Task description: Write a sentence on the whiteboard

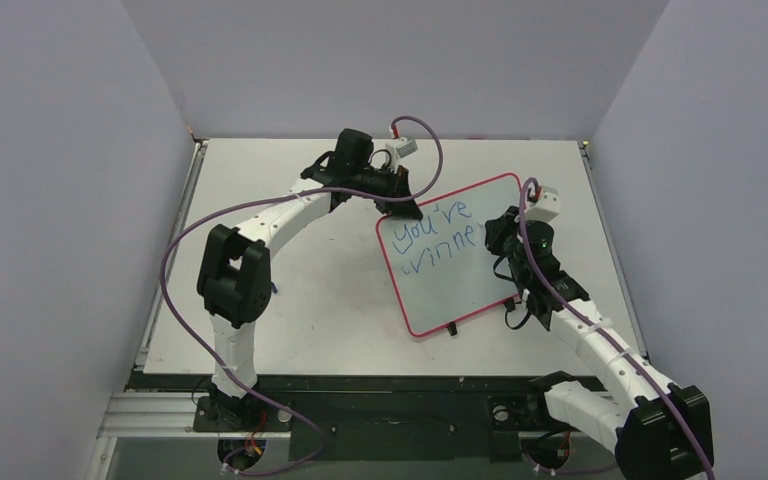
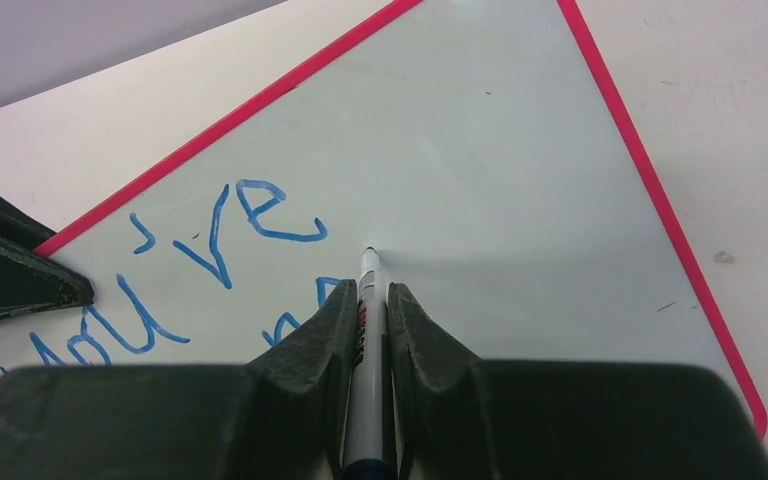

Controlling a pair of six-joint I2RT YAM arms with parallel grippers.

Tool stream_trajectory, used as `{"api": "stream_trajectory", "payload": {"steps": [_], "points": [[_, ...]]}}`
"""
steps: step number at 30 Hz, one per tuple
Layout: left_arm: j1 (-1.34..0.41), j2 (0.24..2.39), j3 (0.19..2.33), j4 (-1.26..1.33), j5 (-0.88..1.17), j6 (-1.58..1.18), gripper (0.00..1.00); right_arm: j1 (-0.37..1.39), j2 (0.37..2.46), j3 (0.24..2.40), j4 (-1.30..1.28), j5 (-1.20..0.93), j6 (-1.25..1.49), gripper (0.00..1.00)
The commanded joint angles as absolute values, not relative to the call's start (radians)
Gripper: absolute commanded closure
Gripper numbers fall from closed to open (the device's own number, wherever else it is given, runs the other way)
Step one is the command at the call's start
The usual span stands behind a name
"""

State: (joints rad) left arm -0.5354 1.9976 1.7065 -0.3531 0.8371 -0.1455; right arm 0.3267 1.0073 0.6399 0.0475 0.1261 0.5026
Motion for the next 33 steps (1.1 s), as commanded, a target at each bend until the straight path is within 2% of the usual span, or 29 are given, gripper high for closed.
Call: {"api": "stream_trajectory", "payload": {"steps": [1, 17, 33], "points": [[-0.558, 2.000, 1.712, -0.365, 0.838, -0.049, 1.00, 0.320, 0.991, 0.590, 0.067, 0.129, 0.520, 1.00], [-0.560, 1.999, 1.711, -0.364, 0.836, -0.049, 1.00, 0.320, 0.891, 0.469, 0.005, 0.152, 0.550, 1.00], [-0.561, 2.006, 1.712, -0.360, 0.839, -0.051, 1.00, 0.319, 0.937, 0.550, 0.017, 0.144, 0.536, 1.00]]}}
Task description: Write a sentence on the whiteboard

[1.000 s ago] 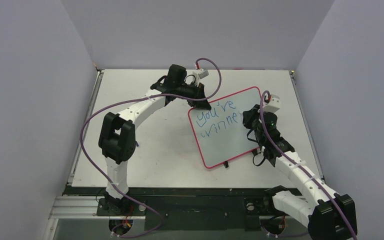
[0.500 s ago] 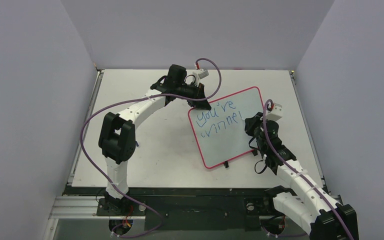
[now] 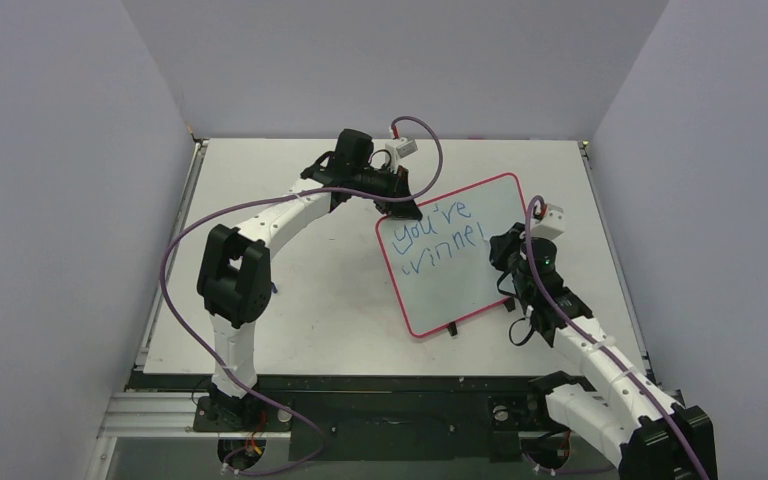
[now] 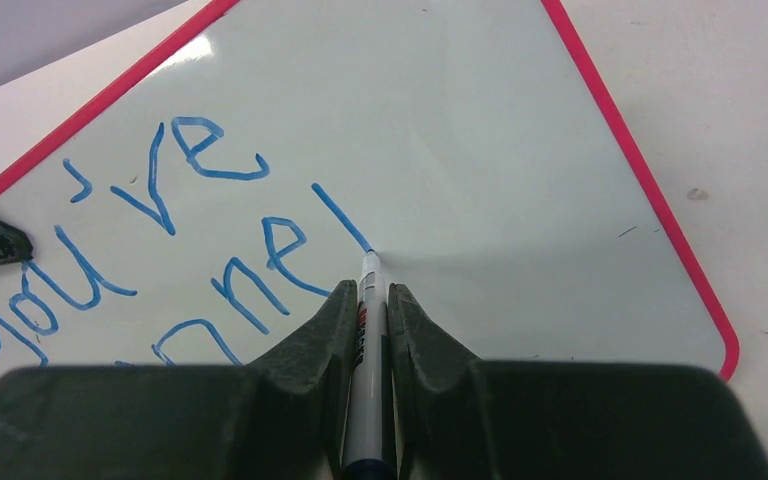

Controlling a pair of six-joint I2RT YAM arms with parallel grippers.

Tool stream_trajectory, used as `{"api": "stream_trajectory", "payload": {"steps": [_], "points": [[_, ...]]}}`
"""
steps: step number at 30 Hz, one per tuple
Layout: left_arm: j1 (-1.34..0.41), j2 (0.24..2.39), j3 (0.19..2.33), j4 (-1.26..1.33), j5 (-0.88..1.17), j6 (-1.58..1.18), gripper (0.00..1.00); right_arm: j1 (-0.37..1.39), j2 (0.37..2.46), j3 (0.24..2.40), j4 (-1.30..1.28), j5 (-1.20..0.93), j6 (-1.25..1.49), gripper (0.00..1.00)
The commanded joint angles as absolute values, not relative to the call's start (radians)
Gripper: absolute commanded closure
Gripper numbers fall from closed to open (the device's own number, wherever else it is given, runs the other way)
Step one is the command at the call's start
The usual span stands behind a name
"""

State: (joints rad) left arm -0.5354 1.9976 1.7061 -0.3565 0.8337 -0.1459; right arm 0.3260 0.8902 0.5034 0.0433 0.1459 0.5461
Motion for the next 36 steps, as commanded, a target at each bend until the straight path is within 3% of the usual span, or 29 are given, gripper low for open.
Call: {"api": "stream_trajectory", "payload": {"steps": [1, 23, 36], "points": [[-0.561, 2.006, 1.712, -0.360, 0.838, -0.051, 1.00, 0.319, 0.948, 0.556, 0.021, 0.143, 0.536, 1.00], [-0.561, 2.009, 1.711, -0.367, 0.834, -0.048, 1.00, 0.310, 1.039, 0.674, 0.044, 0.153, 0.509, 1.00], [-0.560, 2.021, 1.705, -0.395, 0.803, -0.035, 1.00, 0.309, 0.767, 0.719, -0.150, 0.240, 0.505, 1.00]]}}
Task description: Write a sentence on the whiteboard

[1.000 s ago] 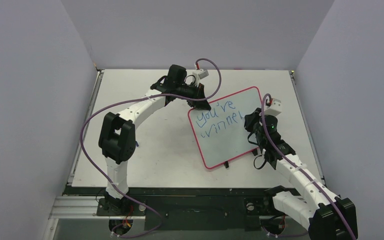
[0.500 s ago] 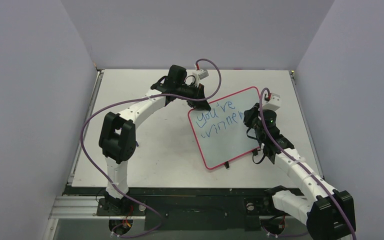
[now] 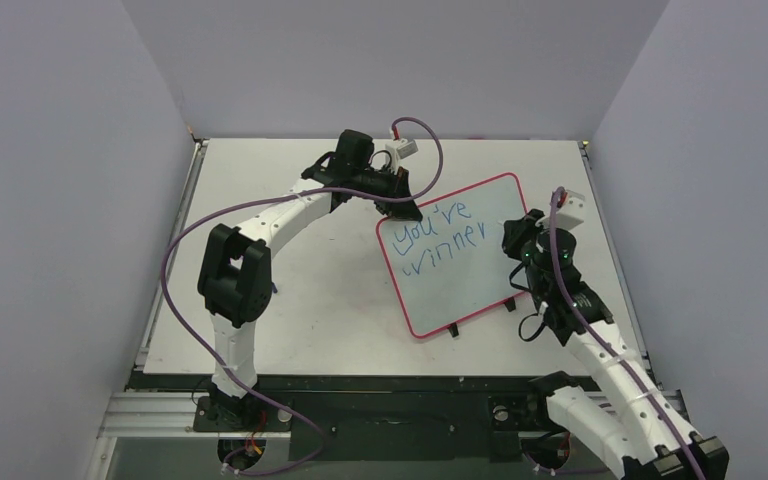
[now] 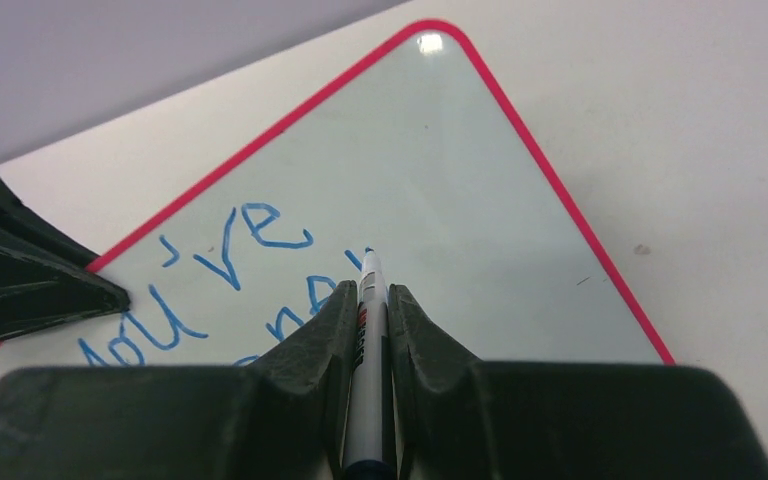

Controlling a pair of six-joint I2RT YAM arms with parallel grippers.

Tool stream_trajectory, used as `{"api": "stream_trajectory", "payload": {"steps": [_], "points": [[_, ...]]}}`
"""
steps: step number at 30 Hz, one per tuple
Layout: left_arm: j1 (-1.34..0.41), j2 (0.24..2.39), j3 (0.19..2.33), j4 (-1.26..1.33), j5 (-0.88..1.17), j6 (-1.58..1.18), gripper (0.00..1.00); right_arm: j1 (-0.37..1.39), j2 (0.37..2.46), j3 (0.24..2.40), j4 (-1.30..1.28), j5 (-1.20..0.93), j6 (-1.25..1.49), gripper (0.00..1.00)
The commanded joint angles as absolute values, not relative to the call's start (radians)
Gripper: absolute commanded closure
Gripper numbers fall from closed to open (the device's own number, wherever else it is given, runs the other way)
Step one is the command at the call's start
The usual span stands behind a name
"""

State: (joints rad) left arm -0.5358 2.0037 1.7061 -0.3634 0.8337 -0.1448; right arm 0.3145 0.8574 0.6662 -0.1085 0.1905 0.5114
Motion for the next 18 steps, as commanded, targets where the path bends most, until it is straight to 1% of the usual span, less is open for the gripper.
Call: {"api": "stream_trajectory", "payload": {"steps": [1, 6, 18], "points": [[-0.560, 2.022, 1.702, -0.394, 0.801, -0.034, 1.00, 0.308, 0.752, 0.720, -0.163, 0.241, 0.505, 1.00], [-0.561, 2.025, 1.675, -0.395, 0.786, -0.029, 1.00, 0.309, 0.677, 0.723, -0.202, 0.248, 0.506, 1.00], [-0.564, 2.046, 1.615, -0.373, 0.767, -0.024, 1.00, 0.309, 0.613, 0.685, -0.223, 0.236, 0.514, 1.00]]}}
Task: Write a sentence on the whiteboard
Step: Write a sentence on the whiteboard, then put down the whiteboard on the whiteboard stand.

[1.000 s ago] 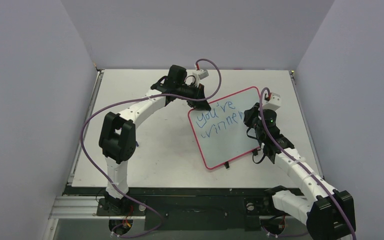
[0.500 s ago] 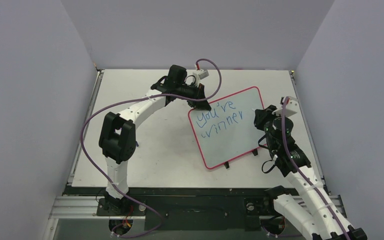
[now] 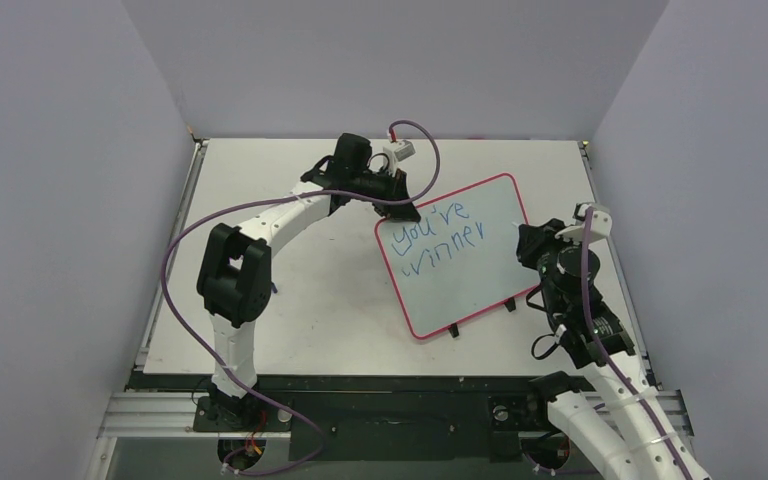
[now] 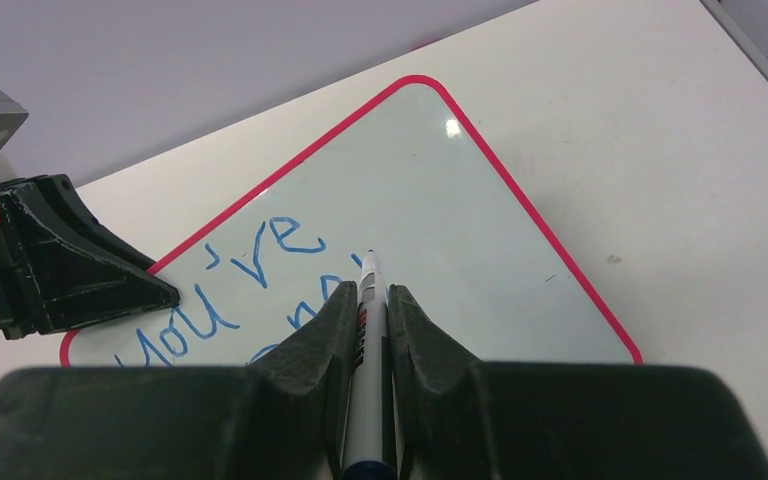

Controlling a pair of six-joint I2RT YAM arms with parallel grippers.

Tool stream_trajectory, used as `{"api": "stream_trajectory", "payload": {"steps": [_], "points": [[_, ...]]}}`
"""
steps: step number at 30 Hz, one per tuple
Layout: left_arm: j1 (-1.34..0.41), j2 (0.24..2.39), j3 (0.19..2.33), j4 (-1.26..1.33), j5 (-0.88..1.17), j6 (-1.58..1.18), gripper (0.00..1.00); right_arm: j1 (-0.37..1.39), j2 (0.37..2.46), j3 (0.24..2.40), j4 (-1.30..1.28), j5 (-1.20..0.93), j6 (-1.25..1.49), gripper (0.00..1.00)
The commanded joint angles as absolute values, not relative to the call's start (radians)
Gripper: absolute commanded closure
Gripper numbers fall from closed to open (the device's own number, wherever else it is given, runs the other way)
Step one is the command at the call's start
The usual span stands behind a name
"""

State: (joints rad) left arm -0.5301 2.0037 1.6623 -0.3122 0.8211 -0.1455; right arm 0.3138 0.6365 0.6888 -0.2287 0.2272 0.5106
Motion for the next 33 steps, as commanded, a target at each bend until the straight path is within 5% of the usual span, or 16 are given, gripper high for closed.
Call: {"api": "stream_trajectory", "payload": {"steps": [1, 33], "points": [[-0.564, 2.049, 1.613, -0.373, 0.766, -0.022, 1.00, 0.308, 0.610, 0.683, -0.226, 0.236, 0.514, 1.00], [-0.580, 2.044, 1.651, -0.426, 0.738, 0.077, 0.51, 0.307, 0.597, 0.670, -0.267, 0.247, 0.503, 1.00]]}}
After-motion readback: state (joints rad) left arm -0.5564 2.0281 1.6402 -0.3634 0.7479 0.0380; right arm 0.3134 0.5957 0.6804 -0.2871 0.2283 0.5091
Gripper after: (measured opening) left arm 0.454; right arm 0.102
